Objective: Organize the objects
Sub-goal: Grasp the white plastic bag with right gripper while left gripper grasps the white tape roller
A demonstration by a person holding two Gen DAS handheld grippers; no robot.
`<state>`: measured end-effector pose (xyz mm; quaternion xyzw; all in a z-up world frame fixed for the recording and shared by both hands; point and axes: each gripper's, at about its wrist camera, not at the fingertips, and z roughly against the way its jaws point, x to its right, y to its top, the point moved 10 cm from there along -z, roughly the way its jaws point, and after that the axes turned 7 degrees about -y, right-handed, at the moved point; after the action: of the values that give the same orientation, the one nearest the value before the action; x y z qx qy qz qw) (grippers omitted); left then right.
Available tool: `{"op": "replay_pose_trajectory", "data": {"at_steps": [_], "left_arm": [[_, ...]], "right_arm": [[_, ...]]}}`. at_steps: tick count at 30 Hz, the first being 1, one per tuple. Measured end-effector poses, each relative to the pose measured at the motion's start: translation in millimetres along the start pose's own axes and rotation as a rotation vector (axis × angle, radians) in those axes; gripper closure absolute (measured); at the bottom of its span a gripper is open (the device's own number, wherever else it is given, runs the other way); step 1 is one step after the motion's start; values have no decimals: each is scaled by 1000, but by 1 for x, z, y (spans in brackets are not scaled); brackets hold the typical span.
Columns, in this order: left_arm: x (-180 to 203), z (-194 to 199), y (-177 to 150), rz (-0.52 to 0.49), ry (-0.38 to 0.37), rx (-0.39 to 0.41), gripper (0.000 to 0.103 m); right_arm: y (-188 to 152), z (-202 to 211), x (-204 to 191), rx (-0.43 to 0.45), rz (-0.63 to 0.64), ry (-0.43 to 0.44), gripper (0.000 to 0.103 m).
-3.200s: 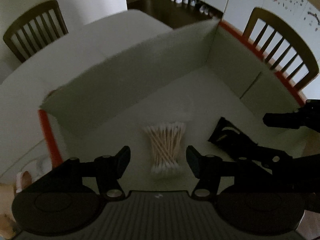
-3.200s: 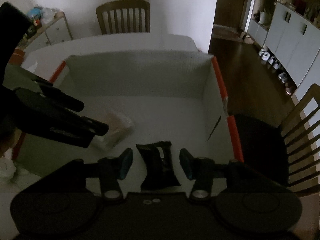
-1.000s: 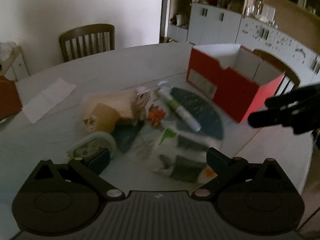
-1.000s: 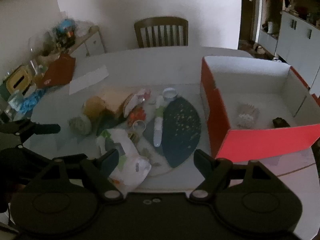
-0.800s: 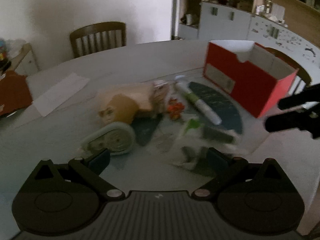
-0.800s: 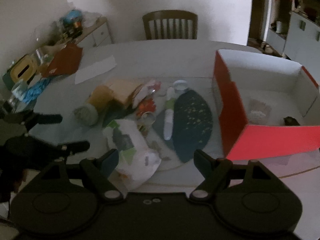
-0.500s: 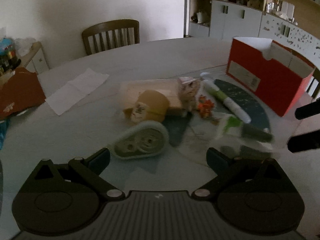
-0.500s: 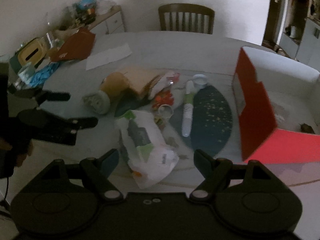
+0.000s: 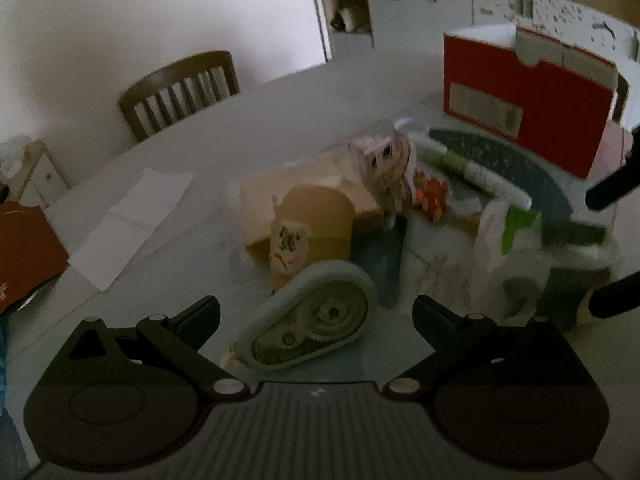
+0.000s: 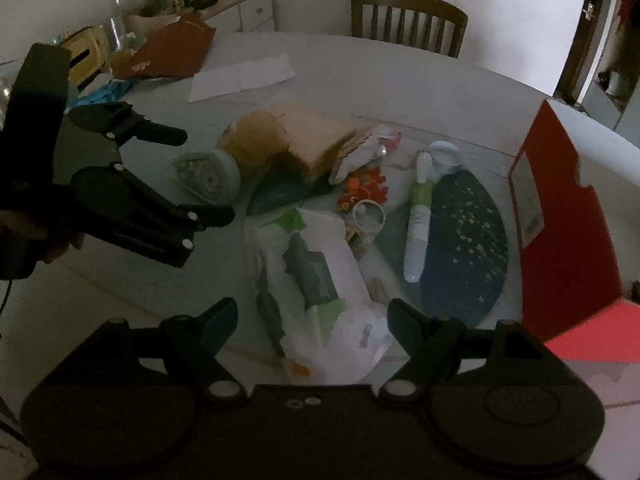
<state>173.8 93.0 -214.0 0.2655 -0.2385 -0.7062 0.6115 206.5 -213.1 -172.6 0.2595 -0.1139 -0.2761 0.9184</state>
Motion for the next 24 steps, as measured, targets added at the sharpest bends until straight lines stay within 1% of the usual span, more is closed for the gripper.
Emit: {"op": "replay_pose_trajectory", "data": {"at_steps": [6,11,13,15,18,20,22,24], "left_arm": [[-5,-15,-9,7,-7,-40,0],[-5,-16,-11,26,-34,-30,1],[-4,-15,-12,37,-54,-30,1],[-5,-14,-14,46,-57,-29,2],[-7,-12,-16,87,-72,-33,9],[-9,-9,-18,117,-77,-30,22],[-10,-8,-19,132,-75,-33,25],[-8,-5,-19,135,-71,-31,39]], "right_arm": [[1,-17,1,-20,10,-17,21],[-1,-29,1,-42,26,-28,21],[-2,-31,-1,-48,28,-24,21],[-2,-33,-3,-53,35,-20,22],[-4,-34,-6,-60,37,-9,23],[-5,-33,-8,-61,41,-9,24],[-6,-32,-10,-60,44,-3,24],[-7,-28,-12,-59,42,7,24]]}}
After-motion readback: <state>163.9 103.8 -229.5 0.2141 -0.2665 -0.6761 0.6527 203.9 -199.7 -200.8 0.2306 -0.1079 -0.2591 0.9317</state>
